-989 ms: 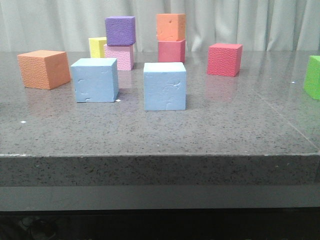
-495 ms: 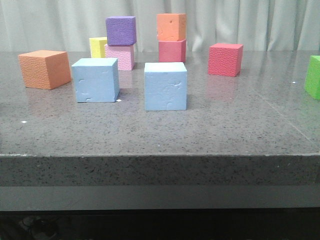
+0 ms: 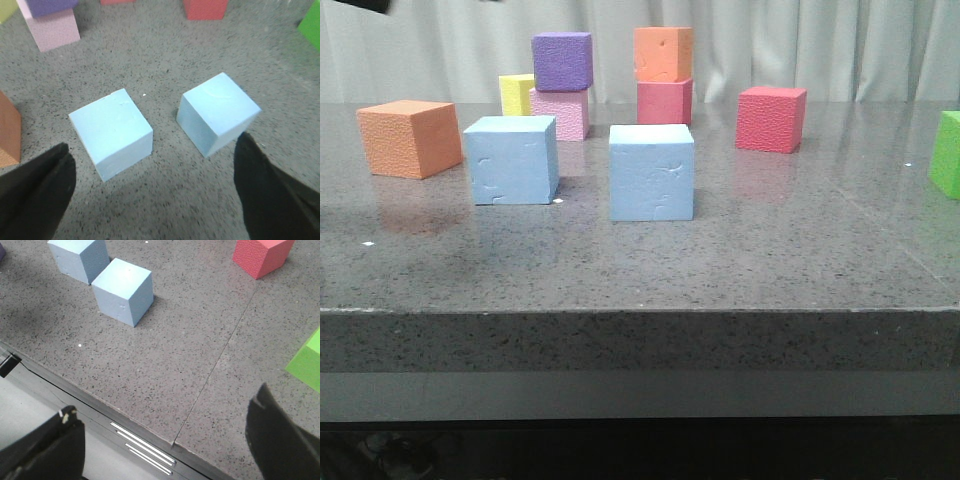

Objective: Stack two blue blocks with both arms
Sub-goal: 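Move the left gripper above the other light-blue cube, then lower the left gripper and grasp the light-blue cube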

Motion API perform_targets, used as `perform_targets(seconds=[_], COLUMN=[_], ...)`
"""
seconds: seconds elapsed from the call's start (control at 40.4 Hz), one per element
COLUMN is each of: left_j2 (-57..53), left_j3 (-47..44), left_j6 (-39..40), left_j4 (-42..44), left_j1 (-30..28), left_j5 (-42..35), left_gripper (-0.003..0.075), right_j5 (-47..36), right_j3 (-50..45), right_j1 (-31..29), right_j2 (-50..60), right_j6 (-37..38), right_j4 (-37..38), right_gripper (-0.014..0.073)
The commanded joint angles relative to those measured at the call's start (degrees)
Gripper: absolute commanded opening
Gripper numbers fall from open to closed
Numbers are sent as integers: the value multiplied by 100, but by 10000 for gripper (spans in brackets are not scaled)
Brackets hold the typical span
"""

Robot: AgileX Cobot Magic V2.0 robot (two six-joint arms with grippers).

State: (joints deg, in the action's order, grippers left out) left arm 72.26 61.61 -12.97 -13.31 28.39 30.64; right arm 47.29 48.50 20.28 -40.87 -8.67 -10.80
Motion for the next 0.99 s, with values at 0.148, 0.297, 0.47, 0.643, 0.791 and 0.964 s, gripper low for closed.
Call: perform_targets(seconds=[0.148,0.297,0.47,0.643,0.791,0.964], left_j2=[1253,1989,2518,2868,3034,3072], left_j3=[1528,2261,2691,2732,2732,2732], left_j6=[3128,3472,3729,3990,3994,4034], left_j4=[2596,2667,2667,2667,2667,2667], left_j1=[434,473,473,473,473,473], left_j5=[655,1206,1501,1577,1577,1565], left_gripper=[622,622,622,622,619,517], right_j5=[-331,-331,-331,-331,-331,-331], right_j3=[150,150,150,150,150,150], right_j1=[-22,-22,-22,-22,-22,-22], right_j2=[27,27,27,27,27,27], right_j6=[-45,-45,-45,-45,-45,-45], right_j4=[-67,-67,-67,-67,-67,-67], right_gripper=[654,654,654,654,654,654])
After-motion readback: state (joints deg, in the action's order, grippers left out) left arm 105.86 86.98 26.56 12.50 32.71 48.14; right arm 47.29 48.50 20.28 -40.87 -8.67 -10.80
